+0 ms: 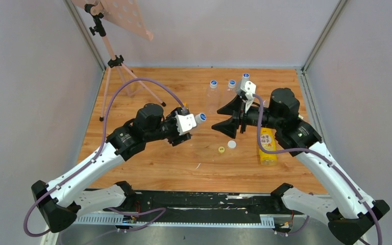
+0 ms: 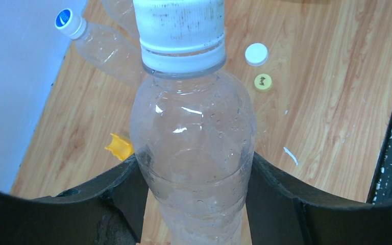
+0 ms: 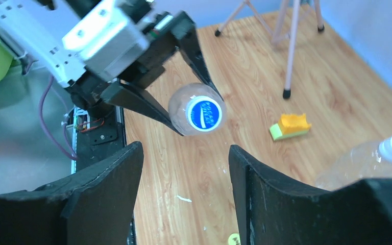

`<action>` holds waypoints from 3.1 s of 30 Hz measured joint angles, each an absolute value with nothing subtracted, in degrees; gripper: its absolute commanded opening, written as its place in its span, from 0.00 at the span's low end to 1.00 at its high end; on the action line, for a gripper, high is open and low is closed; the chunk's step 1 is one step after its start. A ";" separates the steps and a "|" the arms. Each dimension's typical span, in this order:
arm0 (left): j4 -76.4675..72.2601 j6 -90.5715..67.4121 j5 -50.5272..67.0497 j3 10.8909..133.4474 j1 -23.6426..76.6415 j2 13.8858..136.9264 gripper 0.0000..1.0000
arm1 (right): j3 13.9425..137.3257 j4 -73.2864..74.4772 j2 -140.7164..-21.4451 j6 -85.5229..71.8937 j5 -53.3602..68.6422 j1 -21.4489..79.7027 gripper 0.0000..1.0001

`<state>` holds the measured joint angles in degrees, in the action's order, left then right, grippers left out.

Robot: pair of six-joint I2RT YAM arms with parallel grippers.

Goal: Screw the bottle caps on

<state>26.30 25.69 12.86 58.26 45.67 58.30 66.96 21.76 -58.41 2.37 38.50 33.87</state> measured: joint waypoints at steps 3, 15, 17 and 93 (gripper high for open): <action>26.30 26.04 14.76 58.26 45.67 57.74 0.29 | 66.70 20.84 -56.80 5.48 41.74 33.87 0.63; 26.68 27.46 20.08 58.26 45.67 57.12 0.29 | 63.88 19.53 -59.29 18.72 50.24 33.89 0.58; 27.05 27.53 20.91 58.26 45.67 57.12 0.29 | 63.88 19.44 -59.88 20.03 51.22 33.89 0.56; 45.54 36.58 21.93 71.50 49.47 66.22 0.31 | 57.41 19.46 -52.07 31.59 51.46 33.93 0.55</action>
<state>45.54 36.58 21.93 71.50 49.47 66.22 57.41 19.46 -52.07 31.59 51.46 33.93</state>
